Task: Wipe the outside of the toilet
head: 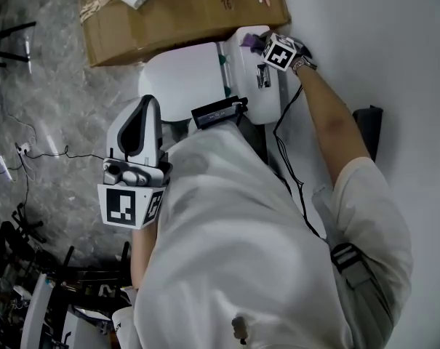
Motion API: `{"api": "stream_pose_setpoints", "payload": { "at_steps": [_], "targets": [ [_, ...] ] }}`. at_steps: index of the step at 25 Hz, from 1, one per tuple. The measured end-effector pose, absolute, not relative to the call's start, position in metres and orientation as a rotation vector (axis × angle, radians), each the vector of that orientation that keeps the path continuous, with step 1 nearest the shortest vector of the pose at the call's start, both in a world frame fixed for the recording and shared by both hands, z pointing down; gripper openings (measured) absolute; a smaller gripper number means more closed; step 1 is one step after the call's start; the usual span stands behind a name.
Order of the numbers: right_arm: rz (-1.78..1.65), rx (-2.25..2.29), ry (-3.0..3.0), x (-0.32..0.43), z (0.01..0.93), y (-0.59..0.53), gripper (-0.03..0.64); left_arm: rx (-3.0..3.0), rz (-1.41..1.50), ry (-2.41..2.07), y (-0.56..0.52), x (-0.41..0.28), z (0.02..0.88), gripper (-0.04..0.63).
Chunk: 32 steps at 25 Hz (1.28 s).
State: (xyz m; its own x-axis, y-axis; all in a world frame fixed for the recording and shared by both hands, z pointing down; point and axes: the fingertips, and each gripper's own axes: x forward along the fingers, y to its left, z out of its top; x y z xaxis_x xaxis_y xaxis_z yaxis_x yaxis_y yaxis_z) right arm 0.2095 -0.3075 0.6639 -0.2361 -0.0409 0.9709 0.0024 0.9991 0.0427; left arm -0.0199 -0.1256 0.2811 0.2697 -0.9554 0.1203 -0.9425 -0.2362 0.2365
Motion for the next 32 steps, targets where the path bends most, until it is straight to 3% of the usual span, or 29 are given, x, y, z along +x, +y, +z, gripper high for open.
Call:
{"api": "stream_pose_setpoints", "payload": {
  "at_steps": [11, 20, 32],
  "targets": [
    [0.021, -0.050, -1.767, 0.221, 0.663, -0.274, 0.101, 2.293, -0.137, -1.723, -0.128, -0.021, 0.274, 0.005],
    [0.314, 0.616, -1.798, 0.246, 0.643, -0.398, 0.103, 2.265, -0.068, -1.744, -0.123, -0.020, 0.285, 0.005],
    [0.597, 0.906, -1.830, 0.281, 0.662, -0.339, 0.094, 2.292, -0.042, -1.719, -0.112, -0.023, 0.286, 0.005]
  ]
}}
